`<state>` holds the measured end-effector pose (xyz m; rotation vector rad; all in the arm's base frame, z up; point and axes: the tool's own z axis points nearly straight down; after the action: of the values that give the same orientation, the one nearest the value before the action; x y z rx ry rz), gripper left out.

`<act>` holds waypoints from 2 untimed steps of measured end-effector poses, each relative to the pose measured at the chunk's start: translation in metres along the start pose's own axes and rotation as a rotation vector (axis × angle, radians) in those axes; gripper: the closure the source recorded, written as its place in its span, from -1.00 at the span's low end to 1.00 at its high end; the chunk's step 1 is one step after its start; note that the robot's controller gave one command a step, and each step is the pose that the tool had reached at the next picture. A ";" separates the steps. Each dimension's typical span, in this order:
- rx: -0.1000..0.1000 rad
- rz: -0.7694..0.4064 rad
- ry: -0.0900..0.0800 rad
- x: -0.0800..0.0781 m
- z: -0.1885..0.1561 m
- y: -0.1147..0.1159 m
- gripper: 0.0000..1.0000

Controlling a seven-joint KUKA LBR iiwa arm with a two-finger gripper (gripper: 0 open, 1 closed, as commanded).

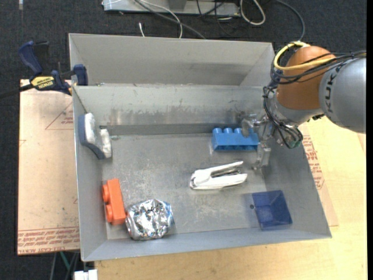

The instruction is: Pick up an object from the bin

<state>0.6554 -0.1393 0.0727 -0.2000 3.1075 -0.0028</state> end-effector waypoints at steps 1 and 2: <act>-0.001 0.097 -0.010 0.007 -0.093 0.038 -1.00; -0.002 0.031 0.004 0.008 -0.103 0.017 -1.00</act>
Offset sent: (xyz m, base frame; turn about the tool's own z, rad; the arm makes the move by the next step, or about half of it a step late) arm -0.0135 0.0143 0.1032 0.0253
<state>0.6426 -0.1234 0.1753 -0.1525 3.1147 0.0008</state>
